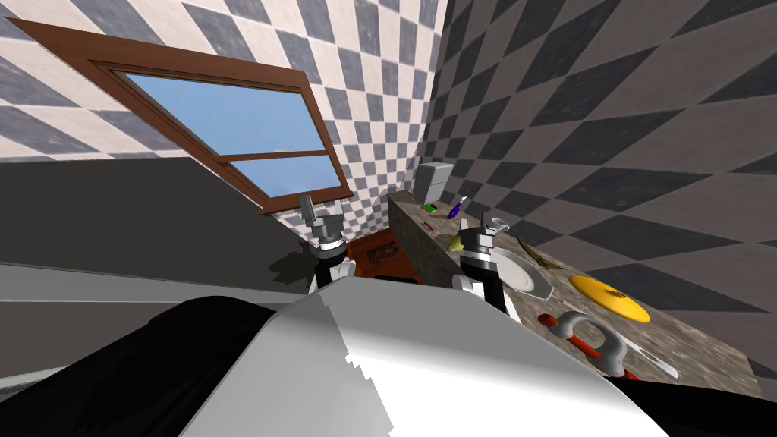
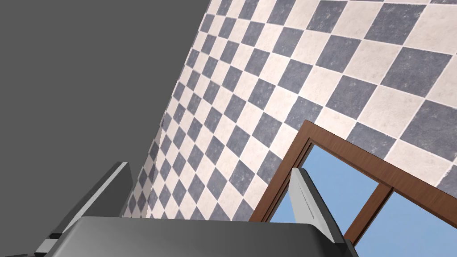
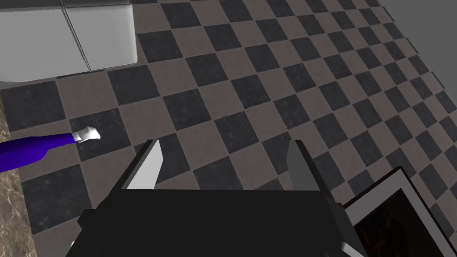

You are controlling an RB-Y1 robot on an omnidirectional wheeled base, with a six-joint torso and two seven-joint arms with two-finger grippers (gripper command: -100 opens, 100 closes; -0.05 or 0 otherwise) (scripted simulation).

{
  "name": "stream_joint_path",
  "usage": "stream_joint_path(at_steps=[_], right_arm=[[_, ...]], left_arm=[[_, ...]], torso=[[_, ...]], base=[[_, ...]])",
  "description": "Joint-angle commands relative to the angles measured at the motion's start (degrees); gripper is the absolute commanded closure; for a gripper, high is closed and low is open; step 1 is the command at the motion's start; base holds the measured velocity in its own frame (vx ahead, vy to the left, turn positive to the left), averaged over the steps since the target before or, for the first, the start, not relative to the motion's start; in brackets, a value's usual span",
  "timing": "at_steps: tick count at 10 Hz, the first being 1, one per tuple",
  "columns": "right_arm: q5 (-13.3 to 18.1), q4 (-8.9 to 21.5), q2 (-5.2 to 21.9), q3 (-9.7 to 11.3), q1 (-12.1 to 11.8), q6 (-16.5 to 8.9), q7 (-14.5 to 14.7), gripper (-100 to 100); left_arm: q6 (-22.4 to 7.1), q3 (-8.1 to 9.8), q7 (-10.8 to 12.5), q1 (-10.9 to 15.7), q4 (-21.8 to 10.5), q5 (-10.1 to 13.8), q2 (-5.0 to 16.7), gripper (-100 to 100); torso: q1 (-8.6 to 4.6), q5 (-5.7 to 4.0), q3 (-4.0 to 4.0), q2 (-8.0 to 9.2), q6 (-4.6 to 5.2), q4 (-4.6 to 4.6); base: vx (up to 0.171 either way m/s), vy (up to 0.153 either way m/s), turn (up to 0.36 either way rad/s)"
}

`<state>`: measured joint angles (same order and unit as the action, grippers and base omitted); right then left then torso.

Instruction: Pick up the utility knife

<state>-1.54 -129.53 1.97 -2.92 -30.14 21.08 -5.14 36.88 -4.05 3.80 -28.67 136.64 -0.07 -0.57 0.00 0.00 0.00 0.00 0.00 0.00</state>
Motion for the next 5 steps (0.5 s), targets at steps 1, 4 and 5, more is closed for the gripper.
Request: stream_joint_path(at_steps=[1,4,5], right_arm=[[0.69,0.23,1.58,-0.59,-0.33,0.10,0.20,-100],[3.41,1.23,6.22,-2.75,-1.64,0.50,0.85,-100],[4.68,1.76,8.06,-3.72,-2.26,0.70,1.09,-100]], left_arm=[[0.00,0.00,0.00,0.00,0.00,0.00,0.00,0],[0.00,0.00,0.00,-0.01,0.00,0.00,0.00,0],[0.00,0.00,0.00,-0.01,0.00,0.00,0.00,0]], torso=[[0.00,0.00,0.00,0.00,0.00,0.00],[0.11,0.02,-0.12,-0.21,0.00,-0.05],[0.11,0.03,-0.15,-0.26,0.00,-0.06]], base=[[0.025,0.010,-0.008],[0.062,0.034,-0.012],[0.091,0.058,-0.007]])
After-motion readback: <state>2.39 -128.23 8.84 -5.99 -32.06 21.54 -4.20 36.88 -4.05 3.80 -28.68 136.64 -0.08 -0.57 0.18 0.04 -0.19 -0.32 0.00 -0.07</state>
